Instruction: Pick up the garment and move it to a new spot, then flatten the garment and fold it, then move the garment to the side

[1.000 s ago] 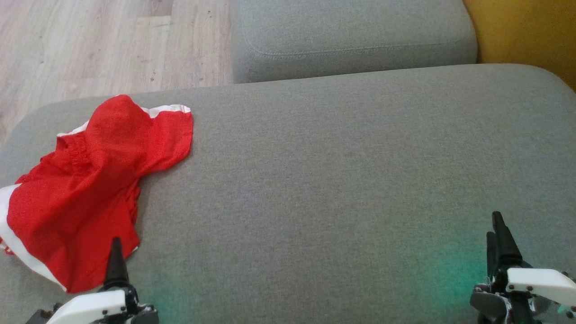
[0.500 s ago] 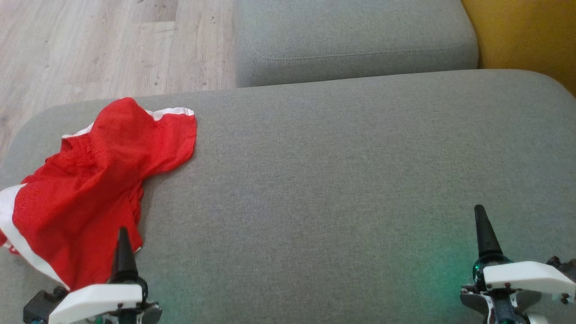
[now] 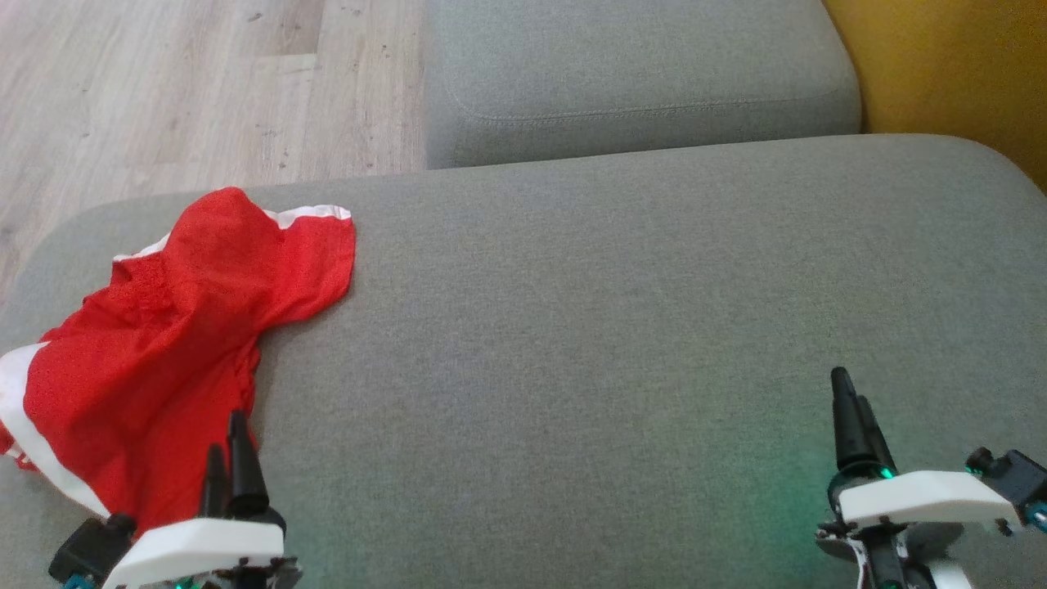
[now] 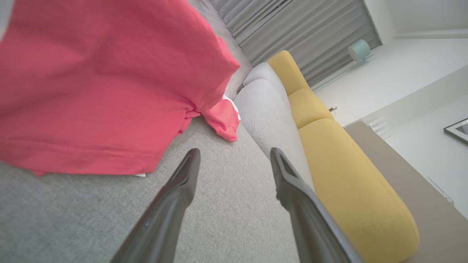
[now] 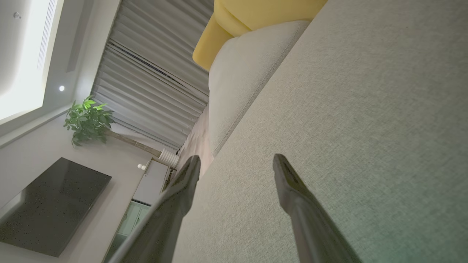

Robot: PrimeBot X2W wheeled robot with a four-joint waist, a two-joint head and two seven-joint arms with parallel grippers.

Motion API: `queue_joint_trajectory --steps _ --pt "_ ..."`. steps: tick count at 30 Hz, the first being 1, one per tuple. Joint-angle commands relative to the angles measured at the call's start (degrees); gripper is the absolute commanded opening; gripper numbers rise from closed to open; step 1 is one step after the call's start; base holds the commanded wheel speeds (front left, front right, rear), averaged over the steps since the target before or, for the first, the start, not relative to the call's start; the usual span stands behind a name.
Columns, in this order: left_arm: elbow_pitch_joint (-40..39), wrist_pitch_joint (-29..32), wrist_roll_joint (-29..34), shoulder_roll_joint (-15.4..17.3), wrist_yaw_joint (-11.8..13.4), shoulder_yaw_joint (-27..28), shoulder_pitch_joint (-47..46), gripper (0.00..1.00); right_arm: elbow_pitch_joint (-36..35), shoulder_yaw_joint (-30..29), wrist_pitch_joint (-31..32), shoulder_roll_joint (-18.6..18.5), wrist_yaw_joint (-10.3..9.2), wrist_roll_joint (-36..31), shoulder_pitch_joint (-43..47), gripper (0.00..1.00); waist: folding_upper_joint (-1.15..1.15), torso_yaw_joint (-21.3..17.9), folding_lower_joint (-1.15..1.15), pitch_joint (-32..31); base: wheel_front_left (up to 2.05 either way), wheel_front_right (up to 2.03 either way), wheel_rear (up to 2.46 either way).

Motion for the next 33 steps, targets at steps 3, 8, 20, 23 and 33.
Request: queue_joint_trajectory --steps 3,8,20,23,33 --pt "-2.7 -1.1 3.8 0.5 0.3 -0.2 -1.4 1.0 -2.4 1.6 -1.2 -0.3 -0.02 -3.8 -1.9 1.0 0.0 -0.1 -0.01 -0.3 0.0 0.0 0.0" --pt "-3.5 -2.0 7.8 0.8 0.6 -1.0 -1.1 1.0 -2.7 2.3 -2.1 -0.3 -0.02 -7.2 -1.7 1.0 0.0 -0.1 -0.01 -0.6 0.0 0.0 0.0" --pt "-4.9 -4.0 15.3 0.8 -0.2 -2.0 0.0 1.0 -2.8 3.5 -4.1 -0.4 -0.02 -14.7 -0.9 1.0 0.0 -0.2 -0.01 -1.5 0.0 0.0 0.0" --pt "-5.1 -4.5 17.6 0.7 -0.1 -2.0 0.3 1.0 -2.8 3.9 -4.6 -0.4 -0.02 -16.7 -0.9 1.0 0.0 -0.4 -0.01 -1.7 0.0 0.0 0.0" --pt "-4.3 -6.0 23.7 0.6 0.1 -2.2 0.6 1.0 -3.2 5.1 -6.1 -0.4 -0.03 -23.1 -0.7 1.0 0.0 -0.7 -0.01 -1.9 0.0 0.0 0.0"
